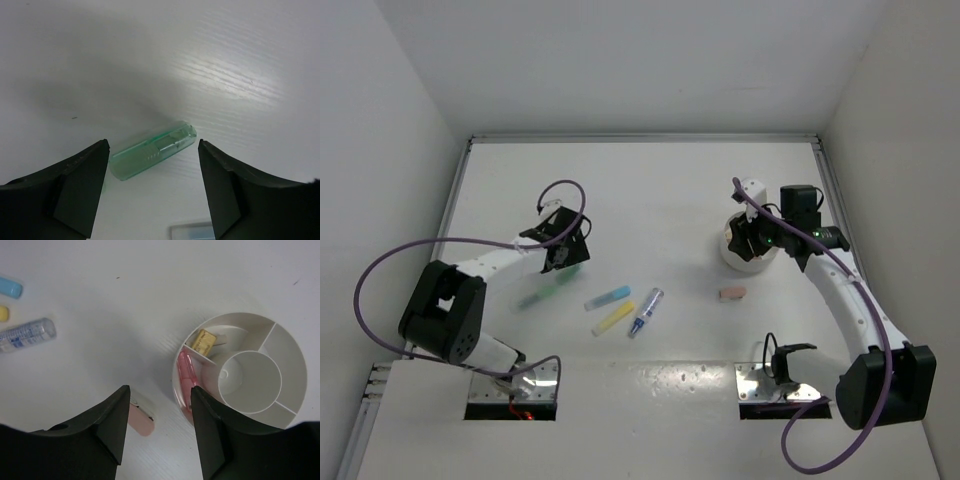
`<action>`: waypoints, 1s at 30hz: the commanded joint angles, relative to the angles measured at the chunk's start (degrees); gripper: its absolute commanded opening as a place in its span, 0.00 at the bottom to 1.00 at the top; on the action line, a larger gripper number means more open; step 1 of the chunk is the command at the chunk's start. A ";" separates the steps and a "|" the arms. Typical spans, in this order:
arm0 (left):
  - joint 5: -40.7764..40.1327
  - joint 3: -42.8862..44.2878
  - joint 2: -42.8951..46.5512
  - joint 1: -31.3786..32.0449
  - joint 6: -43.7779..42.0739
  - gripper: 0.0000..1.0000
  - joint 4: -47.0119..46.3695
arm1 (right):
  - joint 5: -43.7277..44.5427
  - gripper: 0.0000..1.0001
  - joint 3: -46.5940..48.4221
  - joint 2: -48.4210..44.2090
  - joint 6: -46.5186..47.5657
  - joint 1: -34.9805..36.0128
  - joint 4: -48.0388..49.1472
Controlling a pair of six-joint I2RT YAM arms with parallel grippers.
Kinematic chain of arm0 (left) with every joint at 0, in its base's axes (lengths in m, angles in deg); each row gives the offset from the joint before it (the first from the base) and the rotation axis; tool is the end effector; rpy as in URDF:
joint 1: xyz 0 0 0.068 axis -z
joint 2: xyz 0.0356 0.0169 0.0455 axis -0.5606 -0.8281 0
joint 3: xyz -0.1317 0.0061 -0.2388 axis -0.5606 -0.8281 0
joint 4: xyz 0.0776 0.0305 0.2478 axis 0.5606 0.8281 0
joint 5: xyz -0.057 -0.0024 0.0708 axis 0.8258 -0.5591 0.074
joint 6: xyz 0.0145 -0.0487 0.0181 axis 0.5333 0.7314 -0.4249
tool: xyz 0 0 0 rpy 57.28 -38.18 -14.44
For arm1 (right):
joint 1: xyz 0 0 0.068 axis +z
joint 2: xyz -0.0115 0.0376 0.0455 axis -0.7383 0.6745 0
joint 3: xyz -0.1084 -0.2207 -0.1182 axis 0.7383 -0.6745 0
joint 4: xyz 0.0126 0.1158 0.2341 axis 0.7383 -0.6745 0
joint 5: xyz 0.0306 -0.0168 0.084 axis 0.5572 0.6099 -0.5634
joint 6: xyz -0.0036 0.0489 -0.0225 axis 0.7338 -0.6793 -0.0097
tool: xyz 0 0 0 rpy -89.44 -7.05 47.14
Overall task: Sort the stationery into containers
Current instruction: Pick up the stationery from the center of the board.
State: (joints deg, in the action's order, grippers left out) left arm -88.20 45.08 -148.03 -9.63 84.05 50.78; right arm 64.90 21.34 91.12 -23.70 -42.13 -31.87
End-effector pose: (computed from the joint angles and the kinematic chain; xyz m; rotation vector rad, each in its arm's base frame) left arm 0.2553 -0.1006 0.1822 -0.5939 2.4106 0.0320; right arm 0.2302 0.0367 0.2680 -0.6601 2.2205 0.3976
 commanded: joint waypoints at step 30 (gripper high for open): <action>9.97 5.13 -12.03 -0.47 -23.26 0.43 -1.97 | -1.33 0.54 2.56 -2.83 0.28 0.35 1.80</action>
State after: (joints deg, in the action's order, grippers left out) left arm -78.06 48.82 -158.80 -10.20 61.71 47.18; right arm 65.10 21.34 90.05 -23.53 -42.13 -31.83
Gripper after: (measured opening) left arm 0.464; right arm 0.537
